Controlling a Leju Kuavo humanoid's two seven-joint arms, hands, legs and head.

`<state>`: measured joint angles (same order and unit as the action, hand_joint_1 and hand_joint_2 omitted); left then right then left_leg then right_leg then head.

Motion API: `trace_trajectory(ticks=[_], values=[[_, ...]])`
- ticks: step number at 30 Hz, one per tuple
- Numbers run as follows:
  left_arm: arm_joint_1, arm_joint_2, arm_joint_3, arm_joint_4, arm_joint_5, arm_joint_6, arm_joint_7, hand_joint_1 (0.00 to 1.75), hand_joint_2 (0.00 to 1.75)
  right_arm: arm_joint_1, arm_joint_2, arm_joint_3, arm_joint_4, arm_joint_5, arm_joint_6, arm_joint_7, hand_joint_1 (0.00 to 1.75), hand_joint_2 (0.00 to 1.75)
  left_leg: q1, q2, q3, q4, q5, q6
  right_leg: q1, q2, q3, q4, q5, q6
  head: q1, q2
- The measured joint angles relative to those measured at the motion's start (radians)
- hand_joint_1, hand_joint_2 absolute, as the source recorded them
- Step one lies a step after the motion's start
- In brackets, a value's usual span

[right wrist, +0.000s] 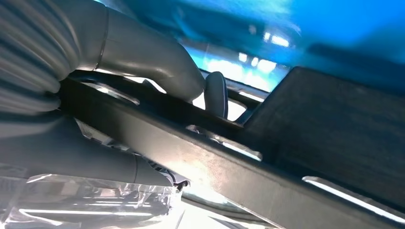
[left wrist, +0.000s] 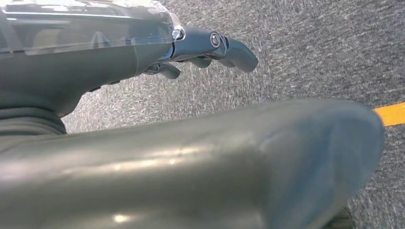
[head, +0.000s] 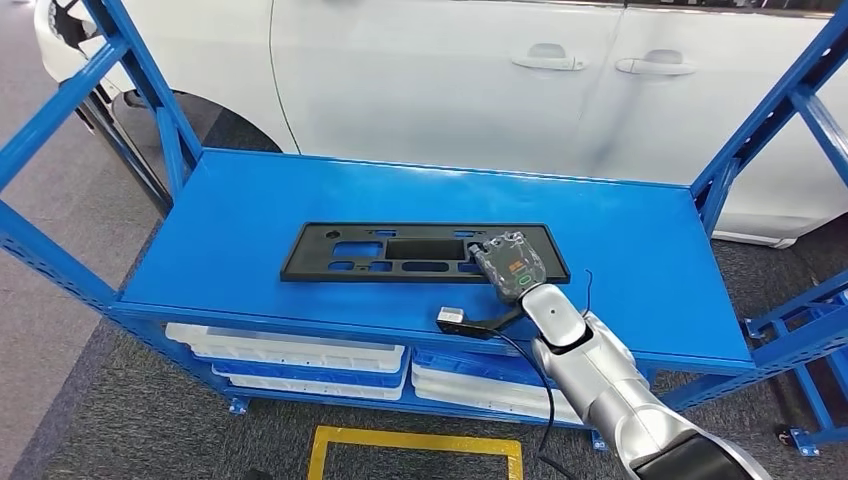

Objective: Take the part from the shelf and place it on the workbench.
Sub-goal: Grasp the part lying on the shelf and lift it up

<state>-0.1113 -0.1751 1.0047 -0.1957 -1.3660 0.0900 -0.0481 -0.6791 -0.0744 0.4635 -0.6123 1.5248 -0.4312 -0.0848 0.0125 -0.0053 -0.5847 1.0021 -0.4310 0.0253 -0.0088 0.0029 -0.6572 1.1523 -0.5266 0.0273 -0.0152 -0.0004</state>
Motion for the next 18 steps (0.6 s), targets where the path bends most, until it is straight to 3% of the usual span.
trace_trajectory(ticks=[2, 3, 4, 7, 9, 12, 14, 16, 17, 18], values=[[0.001, 0.000, 0.000, 0.000, 0.002, 0.000, 0.000, 0.00, 0.00, 0.002, 0.000, 0.002, 0.004, -0.001, 0.002, -0.002, 1.75, 1.75, -0.001, 0.000, -0.001, 0.001, -0.001, 0.002, -0.002, 0.000, -0.063, 0.130, -0.048, 0.004, 0.000, 0.000], [0.001, 0.000, 0.000, 0.000, 0.002, 0.000, 0.000, 0.00, 0.00, 0.003, 0.000, 0.003, 0.006, -0.002, 0.002, -0.003, 1.75, 1.75, -0.001, 0.000, 0.000, 0.002, -0.001, 0.002, -0.003, 0.000, -0.075, 0.152, -0.045, 0.005, 0.000, 0.000], [0.001, 0.000, 0.000, 0.000, 0.002, 0.000, 0.000, 0.00, 0.00, 0.003, 0.000, 0.004, 0.008, -0.002, 0.003, -0.003, 1.75, 1.75, -0.001, -0.002, 0.000, 0.003, -0.002, 0.001, -0.004, 0.000, -0.068, 0.133, -0.023, 0.003, 0.000, 0.000], [0.001, 0.000, 0.001, 0.000, 0.002, 0.000, 0.000, 0.00, 0.00, -0.003, 0.000, 0.006, 0.010, -0.002, 0.004, -0.005, 1.75, 1.75, -0.003, -0.004, 0.003, 0.007, -0.008, -0.005, -0.002, -0.001, 0.025, -0.071, 0.074, -0.008, 0.000, 0.000], [0.000, -0.001, 0.001, 0.000, 0.002, 0.000, 0.000, 0.00, 0.00, -0.007, 0.002, 0.008, 0.011, -0.008, 0.008, -0.013, 1.75, 1.75, -0.006, -0.004, 0.002, 0.009, -0.011, -0.014, 0.003, 0.000, 0.053, -0.135, 0.089, -0.016, 0.000, 0.000], [0.001, 0.000, 0.002, 0.000, 0.003, 0.000, 0.000, 0.00, 0.00, -0.011, 0.006, 0.007, 0.014, -0.043, 0.016, -0.047, 1.75, 1.75, -0.007, -0.003, 0.001, 0.012, -0.017, -0.029, 0.002, 0.001, 0.056, -0.142, 0.090, -0.030, 0.000, 0.000], [0.001, 0.000, 0.002, 0.000, 0.003, 0.000, 0.000, 0.00, 0.00, -0.016, 0.010, 0.005, 0.014, -0.063, 0.021, -0.063, 1.75, 1.75, -0.005, -0.002, -0.021, 0.069, -0.055, -0.038, -0.003, 0.000, 0.060, -0.149, 0.094, -0.041, 0.000, 0.000], [0.001, 0.000, 0.002, 0.000, 0.003, 0.000, 0.000, 0.00, 0.00, -0.017, 0.014, 0.005, 0.016, -0.079, 0.025, -0.077, 1.75, 1.75, -0.002, -0.001, -0.082, 0.201, -0.121, -0.044, -0.002, -0.001, 0.061, -0.150, 0.093, -0.048, 0.000, 0.000], [0.002, 0.000, 0.002, 0.000, 0.003, 0.000, 0.000, 0.00, 0.00, -0.016, 0.015, 0.003, 0.017, -0.099, 0.030, -0.091, 1.75, 1.75, -0.002, -0.001, -0.113, 0.265, -0.143, -0.046, -0.001, -0.001, 0.061, -0.150, 0.093, -0.048, 0.000, 0.000], [0.003, 0.000, 0.002, 0.000, 0.004, 0.000, 0.000, 0.00, 0.00, -0.015, 0.015, 0.001, 0.017, -0.126, 0.039, -0.110, 1.75, 1.75, -0.001, -0.001, -0.131, 0.300, -0.147, -0.047, 0.000, -0.001, 0.062, -0.149, 0.093, -0.049, 0.000, 0.000]])
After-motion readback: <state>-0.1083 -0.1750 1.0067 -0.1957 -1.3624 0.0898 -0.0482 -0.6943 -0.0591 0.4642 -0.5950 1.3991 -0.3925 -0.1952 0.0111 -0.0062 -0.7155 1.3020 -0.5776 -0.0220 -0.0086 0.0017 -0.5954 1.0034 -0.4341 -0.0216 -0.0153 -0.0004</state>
